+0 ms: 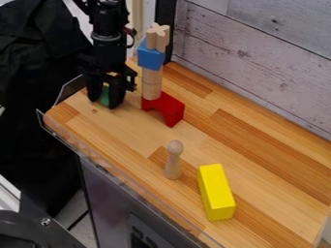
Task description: Put the green triangle on top of the plus sign
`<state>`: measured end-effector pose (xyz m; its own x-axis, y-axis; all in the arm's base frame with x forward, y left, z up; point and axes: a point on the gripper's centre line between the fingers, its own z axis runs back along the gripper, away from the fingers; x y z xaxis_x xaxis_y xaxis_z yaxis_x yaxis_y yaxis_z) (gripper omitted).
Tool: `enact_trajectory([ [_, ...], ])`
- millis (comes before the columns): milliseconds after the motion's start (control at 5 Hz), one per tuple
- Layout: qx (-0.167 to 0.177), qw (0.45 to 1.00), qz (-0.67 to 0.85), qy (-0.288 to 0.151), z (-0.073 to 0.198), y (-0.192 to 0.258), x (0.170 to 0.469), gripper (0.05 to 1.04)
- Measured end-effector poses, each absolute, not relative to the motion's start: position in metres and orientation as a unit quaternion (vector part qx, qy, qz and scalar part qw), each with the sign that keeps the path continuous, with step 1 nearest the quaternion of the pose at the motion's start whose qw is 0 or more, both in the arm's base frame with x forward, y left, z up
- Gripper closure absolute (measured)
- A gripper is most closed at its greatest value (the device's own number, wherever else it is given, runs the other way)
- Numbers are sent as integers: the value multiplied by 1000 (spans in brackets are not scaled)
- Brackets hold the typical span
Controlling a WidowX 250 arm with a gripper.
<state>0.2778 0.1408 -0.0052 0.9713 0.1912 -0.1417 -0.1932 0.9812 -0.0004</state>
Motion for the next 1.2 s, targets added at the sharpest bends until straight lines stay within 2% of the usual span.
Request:
enact_trajectory([
  [400, -11, 991, 112, 78, -4, 143, 273, 553],
  [800, -1, 988, 151, 40, 55, 165, 269, 553],
  [1000, -5, 987, 158, 22, 76, 170, 269, 553],
  [1200, -11, 987, 158, 7, 98, 174, 282, 553],
])
